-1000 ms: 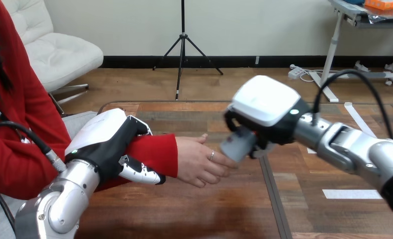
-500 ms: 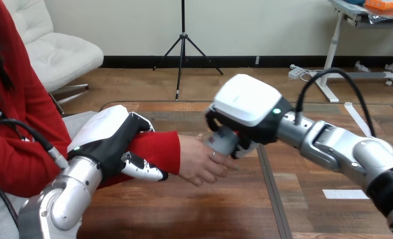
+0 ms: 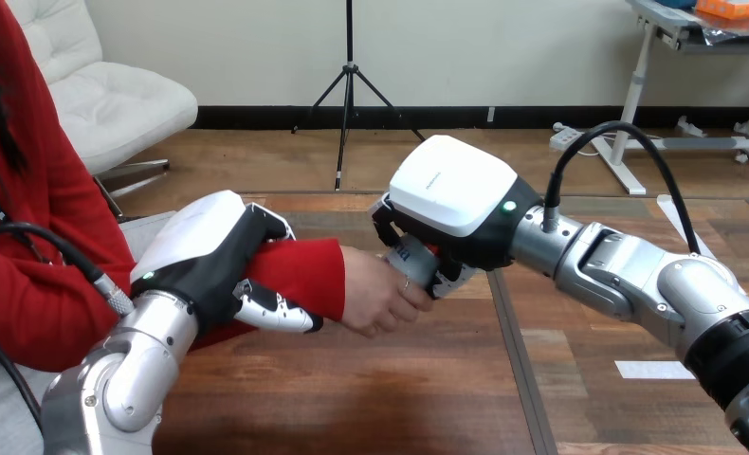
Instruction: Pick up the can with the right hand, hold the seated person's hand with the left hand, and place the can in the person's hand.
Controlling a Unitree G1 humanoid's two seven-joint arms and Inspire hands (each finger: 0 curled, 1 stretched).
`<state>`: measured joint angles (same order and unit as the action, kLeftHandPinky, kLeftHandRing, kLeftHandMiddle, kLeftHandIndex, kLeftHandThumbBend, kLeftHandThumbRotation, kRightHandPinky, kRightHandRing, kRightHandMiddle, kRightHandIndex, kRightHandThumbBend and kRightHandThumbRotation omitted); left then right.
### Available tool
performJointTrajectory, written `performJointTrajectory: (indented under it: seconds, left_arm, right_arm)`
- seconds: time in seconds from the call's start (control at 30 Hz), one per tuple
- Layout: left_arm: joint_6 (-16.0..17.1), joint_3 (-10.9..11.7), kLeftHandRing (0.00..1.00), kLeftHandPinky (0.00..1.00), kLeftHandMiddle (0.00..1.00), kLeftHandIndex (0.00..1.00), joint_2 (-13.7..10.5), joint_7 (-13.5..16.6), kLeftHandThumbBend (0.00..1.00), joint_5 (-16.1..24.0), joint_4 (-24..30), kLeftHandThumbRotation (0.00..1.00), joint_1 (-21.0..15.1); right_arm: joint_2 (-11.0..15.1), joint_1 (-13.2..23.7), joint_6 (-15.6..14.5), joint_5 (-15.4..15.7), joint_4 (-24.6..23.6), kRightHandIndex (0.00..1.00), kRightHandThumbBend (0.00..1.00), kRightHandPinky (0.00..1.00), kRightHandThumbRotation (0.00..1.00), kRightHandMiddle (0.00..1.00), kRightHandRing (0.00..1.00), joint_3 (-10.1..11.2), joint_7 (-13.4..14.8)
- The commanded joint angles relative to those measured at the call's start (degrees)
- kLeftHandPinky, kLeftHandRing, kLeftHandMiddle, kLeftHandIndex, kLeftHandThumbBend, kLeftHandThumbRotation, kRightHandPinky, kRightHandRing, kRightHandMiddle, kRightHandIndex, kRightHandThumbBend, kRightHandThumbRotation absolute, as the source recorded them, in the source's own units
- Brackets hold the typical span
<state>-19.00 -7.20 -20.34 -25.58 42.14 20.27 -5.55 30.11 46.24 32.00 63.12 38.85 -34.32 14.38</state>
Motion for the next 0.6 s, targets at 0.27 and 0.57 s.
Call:
performJointTrajectory:
  seconds: [0.27,0.57]
  left_arm:
    - [3.6,-0.1,0.26,0.19,0.36,0.40,3.8,5.8,0.67,-2.4,4.5,0.00,-13.2]
    - [3.9,0.1,0.26,0.19,0.36,0.39,4.3,6.9,0.67,-2.7,4.1,0.00,-13.8]
  right_arm:
    - [-2.0,9.6,-0.8,-2.3,-6.8,0.39,0.64,0.27,0.00,0.39,0.33,3.2,-0.4]
    - [-2.2,9.2,-0.6,-2.4,-7.5,0.39,0.64,0.26,0.00,0.39,0.33,3.2,-0.4]
